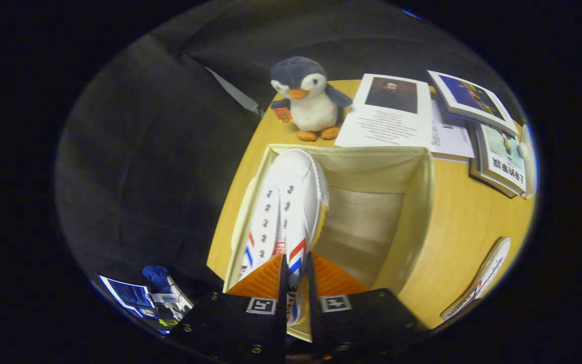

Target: Open the storage box then place both shoes into the box .Put the left shoe in first, then the right shoe, with the right side of both shoes facing outward in a uniform manner.

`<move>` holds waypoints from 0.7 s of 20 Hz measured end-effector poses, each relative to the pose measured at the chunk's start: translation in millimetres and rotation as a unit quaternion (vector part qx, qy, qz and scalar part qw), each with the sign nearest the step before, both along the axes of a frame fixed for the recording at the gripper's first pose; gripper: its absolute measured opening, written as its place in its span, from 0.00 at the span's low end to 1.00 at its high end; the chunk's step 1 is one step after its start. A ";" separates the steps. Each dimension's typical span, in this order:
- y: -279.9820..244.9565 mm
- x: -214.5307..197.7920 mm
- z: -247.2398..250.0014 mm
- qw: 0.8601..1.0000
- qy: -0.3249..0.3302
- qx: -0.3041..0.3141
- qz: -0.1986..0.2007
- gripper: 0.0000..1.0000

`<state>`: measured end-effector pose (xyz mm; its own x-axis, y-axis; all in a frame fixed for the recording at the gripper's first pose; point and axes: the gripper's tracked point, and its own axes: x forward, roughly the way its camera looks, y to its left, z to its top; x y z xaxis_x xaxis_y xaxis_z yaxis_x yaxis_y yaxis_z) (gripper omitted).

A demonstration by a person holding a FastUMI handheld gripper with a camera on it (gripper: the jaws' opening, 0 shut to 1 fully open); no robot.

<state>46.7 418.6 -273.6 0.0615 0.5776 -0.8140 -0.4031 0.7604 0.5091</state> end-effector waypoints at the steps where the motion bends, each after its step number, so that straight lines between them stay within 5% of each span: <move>1: 4.3 0.2 -5.4 1.000 -0.007 0.001 0.000 0.66; 2: -0.8 3.2 -2.7 1.000 -0.022 -0.002 -0.004 0.99; 14: -114.0 33.5 73.6 0.992 -0.101 0.019 -0.073 0.97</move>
<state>80.3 304.6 -200.0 0.3059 0.5803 -0.7547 -0.3863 0.8002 0.4587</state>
